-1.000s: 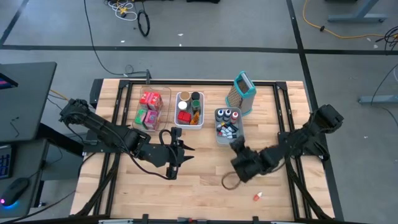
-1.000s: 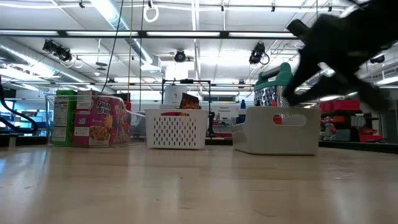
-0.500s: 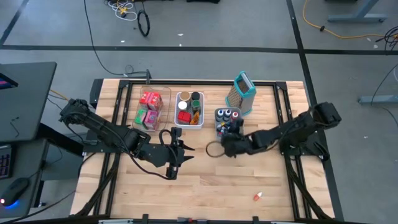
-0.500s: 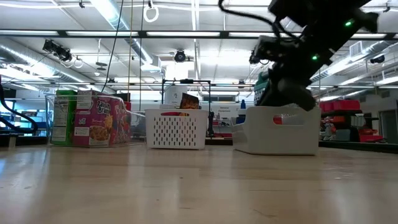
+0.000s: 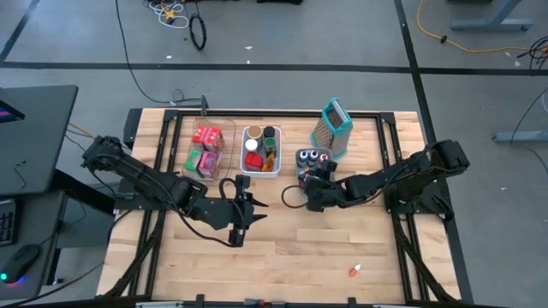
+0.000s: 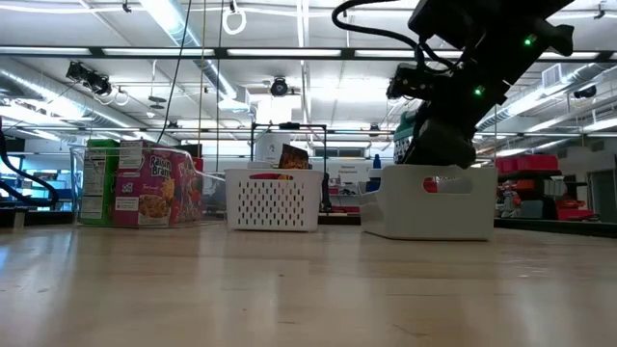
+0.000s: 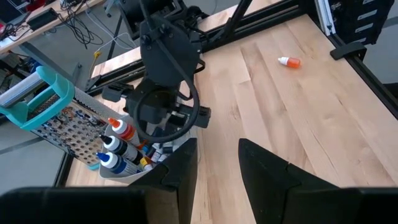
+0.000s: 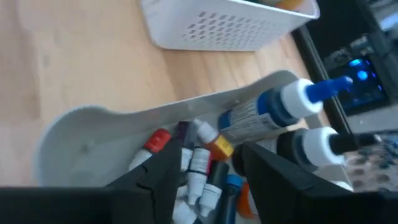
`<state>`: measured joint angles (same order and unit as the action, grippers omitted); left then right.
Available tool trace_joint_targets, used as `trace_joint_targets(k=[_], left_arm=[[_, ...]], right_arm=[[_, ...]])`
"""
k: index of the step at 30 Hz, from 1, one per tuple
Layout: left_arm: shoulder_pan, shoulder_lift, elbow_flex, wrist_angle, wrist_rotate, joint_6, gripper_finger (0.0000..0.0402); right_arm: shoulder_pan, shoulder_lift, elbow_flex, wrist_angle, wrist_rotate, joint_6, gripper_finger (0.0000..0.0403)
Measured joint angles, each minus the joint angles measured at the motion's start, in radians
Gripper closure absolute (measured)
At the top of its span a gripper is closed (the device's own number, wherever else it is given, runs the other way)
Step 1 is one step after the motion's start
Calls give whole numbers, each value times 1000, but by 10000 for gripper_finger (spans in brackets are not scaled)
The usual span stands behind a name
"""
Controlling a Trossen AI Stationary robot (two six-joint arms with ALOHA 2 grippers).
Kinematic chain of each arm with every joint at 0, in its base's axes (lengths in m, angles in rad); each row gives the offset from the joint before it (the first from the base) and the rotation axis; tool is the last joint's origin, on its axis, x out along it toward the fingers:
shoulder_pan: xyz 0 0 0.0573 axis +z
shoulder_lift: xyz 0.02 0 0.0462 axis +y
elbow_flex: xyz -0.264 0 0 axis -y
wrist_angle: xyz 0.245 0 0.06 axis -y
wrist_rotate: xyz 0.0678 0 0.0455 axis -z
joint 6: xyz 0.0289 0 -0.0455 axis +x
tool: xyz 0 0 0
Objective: Pick & Place Kitchen Items
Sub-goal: Put the small orange food coloring into the gray bin
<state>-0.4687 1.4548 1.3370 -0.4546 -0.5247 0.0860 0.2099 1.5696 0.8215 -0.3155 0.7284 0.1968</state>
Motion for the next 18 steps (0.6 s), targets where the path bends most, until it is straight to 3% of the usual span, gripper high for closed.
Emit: trace_joint_targets(k=[9,15,18], left_arm=[[0,0,0,0,0,0,276],[0,0,0,0,0,0,276],[0,0,0,0,0,0,276]], right_arm=[[53,-47,3,-17,-5,-194,204],[140,-189,3,-23,-18,-145,204],[195,-270,4,-79,-117,-64,204]])
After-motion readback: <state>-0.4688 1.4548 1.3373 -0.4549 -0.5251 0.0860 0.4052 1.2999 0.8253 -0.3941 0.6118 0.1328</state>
